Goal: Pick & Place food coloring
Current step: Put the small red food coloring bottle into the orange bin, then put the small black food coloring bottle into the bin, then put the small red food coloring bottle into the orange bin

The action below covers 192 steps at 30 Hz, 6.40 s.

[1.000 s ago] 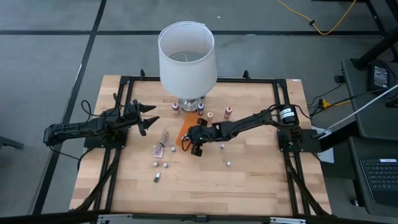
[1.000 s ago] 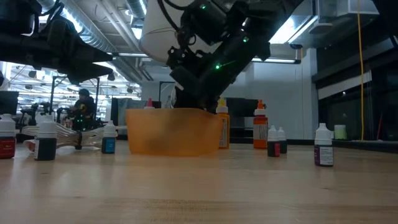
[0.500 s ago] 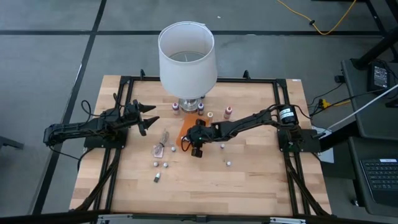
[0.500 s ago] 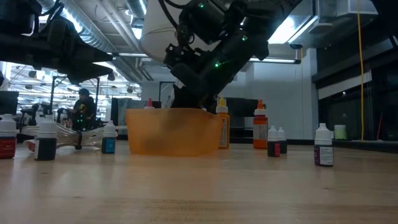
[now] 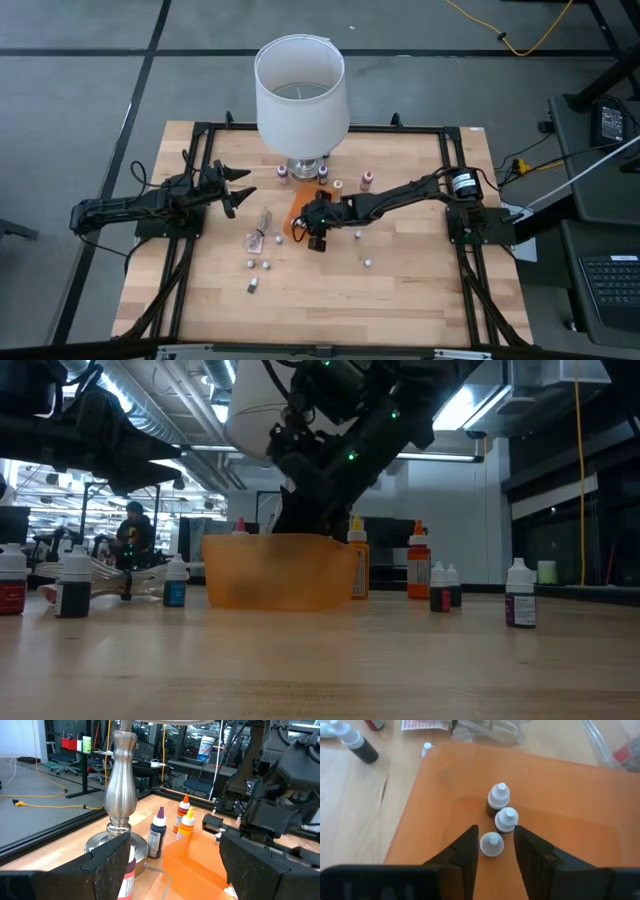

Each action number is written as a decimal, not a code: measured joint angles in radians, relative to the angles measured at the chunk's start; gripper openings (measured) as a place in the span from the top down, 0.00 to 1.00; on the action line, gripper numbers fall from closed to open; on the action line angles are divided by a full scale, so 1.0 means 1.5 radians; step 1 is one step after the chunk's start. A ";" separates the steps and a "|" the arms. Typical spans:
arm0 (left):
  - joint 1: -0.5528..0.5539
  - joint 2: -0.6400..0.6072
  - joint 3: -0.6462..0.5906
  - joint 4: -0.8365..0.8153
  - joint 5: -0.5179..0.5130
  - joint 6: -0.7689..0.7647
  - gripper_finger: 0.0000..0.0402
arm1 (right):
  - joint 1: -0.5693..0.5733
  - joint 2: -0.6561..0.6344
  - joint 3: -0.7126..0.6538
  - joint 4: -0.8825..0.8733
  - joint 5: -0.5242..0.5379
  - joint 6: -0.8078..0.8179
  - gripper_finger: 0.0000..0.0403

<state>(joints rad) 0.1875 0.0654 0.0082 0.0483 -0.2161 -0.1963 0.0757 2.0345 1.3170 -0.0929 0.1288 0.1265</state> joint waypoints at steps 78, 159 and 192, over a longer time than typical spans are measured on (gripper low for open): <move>0.000 0.000 0.000 0.000 0.000 0.000 0.27 | -0.043 -0.196 -0.164 -0.440 0.003 0.704 0.83; 0.000 0.000 0.000 0.000 0.000 0.000 0.27 | 0.024 0.229 0.501 -0.644 0.022 0.087 0.85; 0.000 0.000 0.000 0.000 0.000 0.000 0.27 | 0.008 0.229 0.619 -0.779 0.006 0.108 0.58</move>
<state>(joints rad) 0.1871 0.0654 0.0084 0.0483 -0.2161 -0.1967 0.0879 2.3787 2.2456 -1.2611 0.1379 0.2878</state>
